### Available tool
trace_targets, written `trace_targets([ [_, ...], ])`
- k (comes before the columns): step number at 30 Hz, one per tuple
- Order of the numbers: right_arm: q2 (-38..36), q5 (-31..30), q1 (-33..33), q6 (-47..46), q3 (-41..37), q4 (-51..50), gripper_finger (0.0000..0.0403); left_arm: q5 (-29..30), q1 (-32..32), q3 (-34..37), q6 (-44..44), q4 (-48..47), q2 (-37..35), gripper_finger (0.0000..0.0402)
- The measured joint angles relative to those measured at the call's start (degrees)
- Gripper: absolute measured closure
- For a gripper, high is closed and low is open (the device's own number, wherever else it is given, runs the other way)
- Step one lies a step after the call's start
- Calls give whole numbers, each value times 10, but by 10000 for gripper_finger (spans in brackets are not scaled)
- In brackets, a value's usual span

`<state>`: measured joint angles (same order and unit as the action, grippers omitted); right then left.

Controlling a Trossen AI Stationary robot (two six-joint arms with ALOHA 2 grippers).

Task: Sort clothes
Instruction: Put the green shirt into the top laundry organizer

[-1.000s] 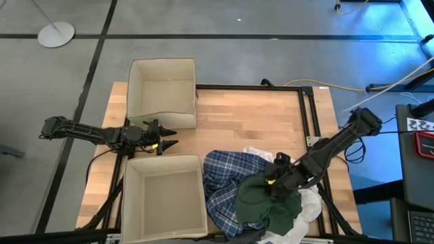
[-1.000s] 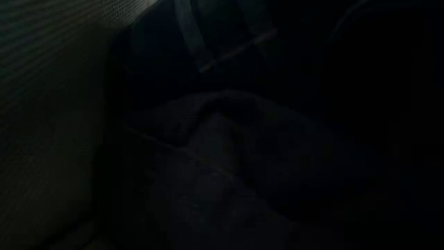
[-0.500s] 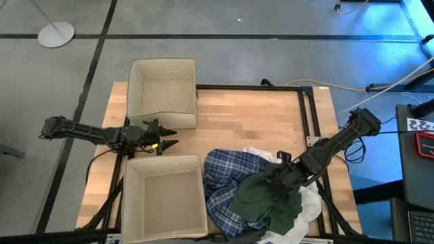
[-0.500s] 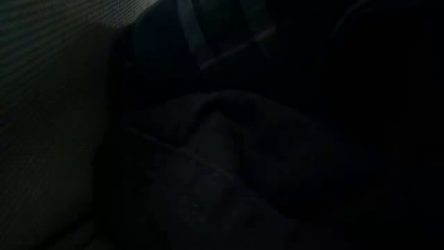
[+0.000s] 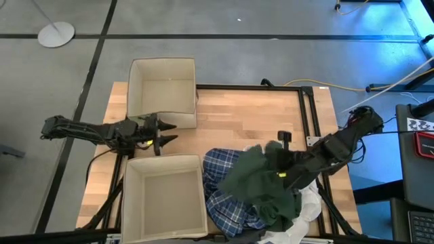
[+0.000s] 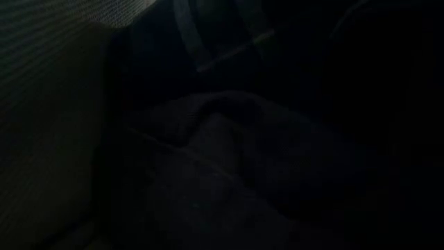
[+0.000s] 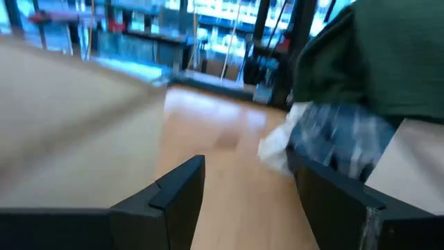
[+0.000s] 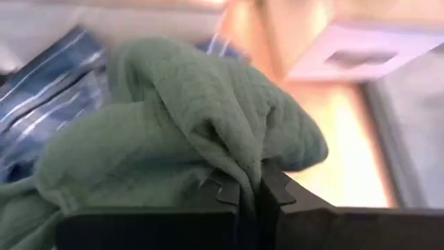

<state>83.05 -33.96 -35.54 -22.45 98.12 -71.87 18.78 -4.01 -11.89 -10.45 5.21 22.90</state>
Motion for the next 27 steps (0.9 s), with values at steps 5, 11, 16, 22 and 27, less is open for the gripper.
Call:
trace_targets([
  [5, 0, -101, 28, 91, 34, 20, 376, 1, 0, -67, 59, 2, 0, 188],
  [11, 0, -175, 108, 241, 38, 103, 390, 0, 0, -129, 109, 8, 0, 188],
  [16, 0, -136, 183, 362, 38, 229, 384, 0, 0, -143, 126, 55, 7, 188],
  [22, 0, -70, 235, 460, 38, 341, 385, -1, 0, -143, 131, 111, 42, 188],
  [27, 0, -23, 252, 486, 38, 383, 388, -1, 12, -173, 138, 118, 85, 174],
])
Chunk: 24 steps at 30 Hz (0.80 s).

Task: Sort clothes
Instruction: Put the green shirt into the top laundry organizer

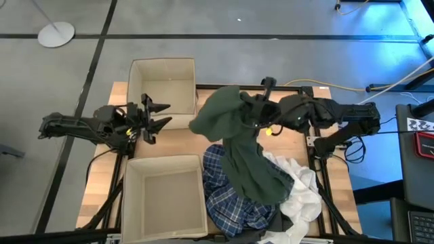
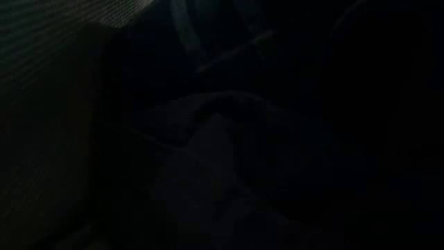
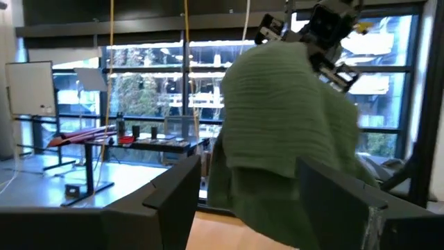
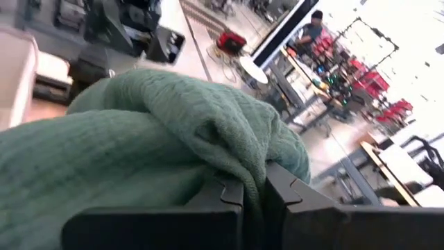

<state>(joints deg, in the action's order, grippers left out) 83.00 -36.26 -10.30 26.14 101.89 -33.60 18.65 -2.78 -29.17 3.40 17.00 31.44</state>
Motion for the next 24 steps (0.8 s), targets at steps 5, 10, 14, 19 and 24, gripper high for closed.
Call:
trace_targets([
  [5, 4, 22, 8, 16, 0, 35, 387, -14, 14, -50, -2, -2, 74, 149],
  [10, 11, 47, 8, 28, 0, 55, 387, -20, 14, -112, -4, -1, 160, 139],
  [14, 23, 52, 8, 28, -2, 52, 384, -33, 13, -165, -4, -1, 222, 139],
  [19, 36, 55, 8, 11, -16, 31, 383, -100, 12, -214, -9, -2, 284, 139],
  [24, 44, 31, 14, 9, -27, -24, 382, -130, 13, -238, -14, -10, 307, 139],
])
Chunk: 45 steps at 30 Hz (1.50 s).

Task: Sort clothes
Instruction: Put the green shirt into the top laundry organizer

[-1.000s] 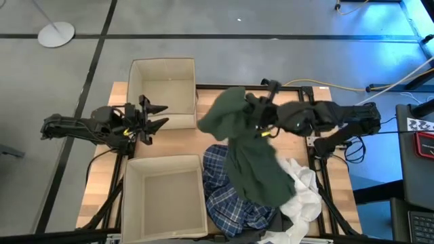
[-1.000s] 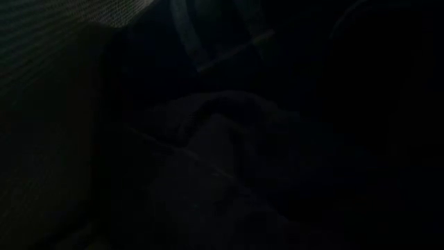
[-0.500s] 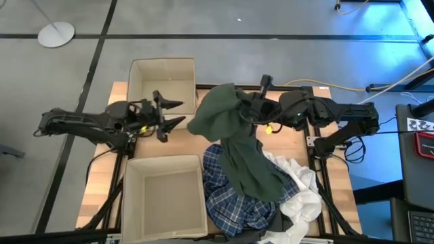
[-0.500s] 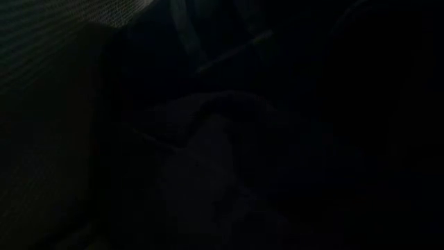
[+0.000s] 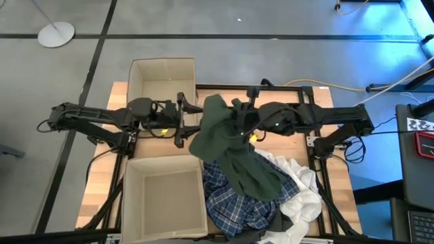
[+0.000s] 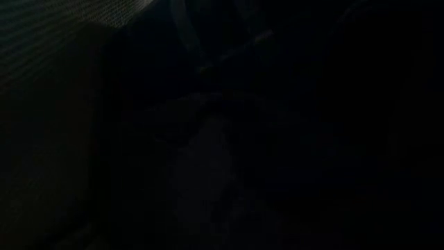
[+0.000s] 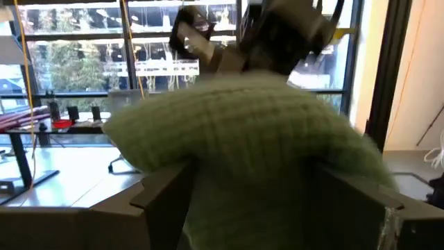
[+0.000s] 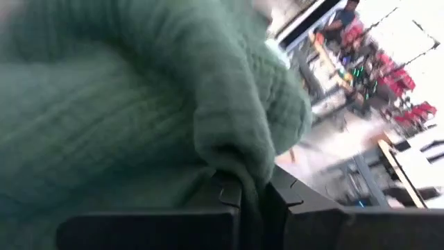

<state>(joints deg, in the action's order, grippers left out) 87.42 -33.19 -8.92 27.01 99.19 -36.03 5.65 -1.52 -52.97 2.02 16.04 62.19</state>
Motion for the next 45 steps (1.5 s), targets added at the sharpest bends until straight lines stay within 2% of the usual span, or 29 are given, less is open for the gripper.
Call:
trace_targets([
  [5, 0, -32, 0, -21, 0, -65, 382, 14, 2, -12, 9, -40, -27, 139],
  [10, 0, -42, 0, -26, 0, -69, 382, 19, 2, -11, 3, -31, -34, 139],
  [21, 13, 118, -1, -14, 0, 45, 382, 20, 2, -11, 0, -8, 41, 139],
  [26, 18, 133, -1, -13, 0, 69, 382, 7, 2, -11, -5, 21, 69, 139],
  [31, 34, 151, -1, -8, 0, 79, 382, -71, 2, -10, -26, 47, 89, 139],
  [37, 46, 198, -1, 6, 0, 121, 381, -60, 8, -10, -11, 70, 99, 139],
  [42, 46, 223, -1, 20, 0, 168, 381, -95, 8, -11, 3, 96, 105, 141],
  [45, 46, 225, -1, 29, 0, 183, 381, -103, 7, -11, 18, 103, 106, 159],
])
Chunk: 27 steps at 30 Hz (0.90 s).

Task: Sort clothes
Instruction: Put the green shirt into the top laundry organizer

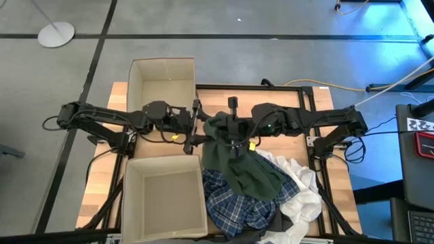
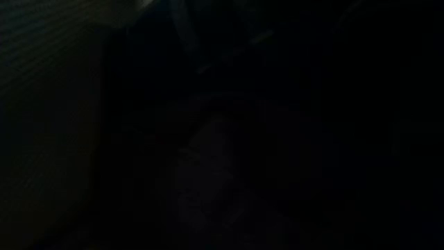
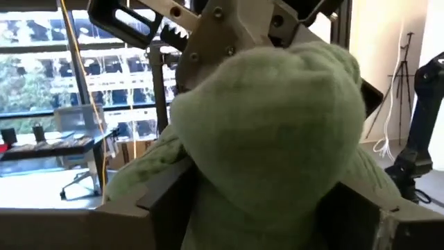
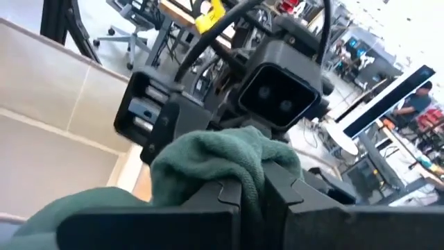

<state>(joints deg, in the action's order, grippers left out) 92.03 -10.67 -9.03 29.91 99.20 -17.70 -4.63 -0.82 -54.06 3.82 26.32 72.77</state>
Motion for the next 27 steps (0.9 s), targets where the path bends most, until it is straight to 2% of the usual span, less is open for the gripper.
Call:
trace_targets([
  [4, 0, 15, 1, 3, 0, 7, 382, 0, 0, 0, 23, 3, 0, 211],
  [12, 0, 12, 1, -17, 0, 7, 381, 8, 1, 0, 70, 1, 0, 345],
  [15, 0, 11, 1, -56, 1, 2, 371, 20, 1, 0, 86, -1, -2, 353],
  [18, -2, -1, 1, -75, 25, -69, 336, 29, 4, -1, 87, -12, 0, 353],
  [22, -6, -89, -11, -79, 63, -129, 275, 62, 11, -27, 102, -58, -1, 353],
  [25, -15, -172, -34, -85, 116, -213, 238, 139, 19, -55, 138, -125, -1, 353],
  [27, -22, -209, -51, -126, 146, -269, 222, 187, 29, -79, 162, -179, -1, 353],
])
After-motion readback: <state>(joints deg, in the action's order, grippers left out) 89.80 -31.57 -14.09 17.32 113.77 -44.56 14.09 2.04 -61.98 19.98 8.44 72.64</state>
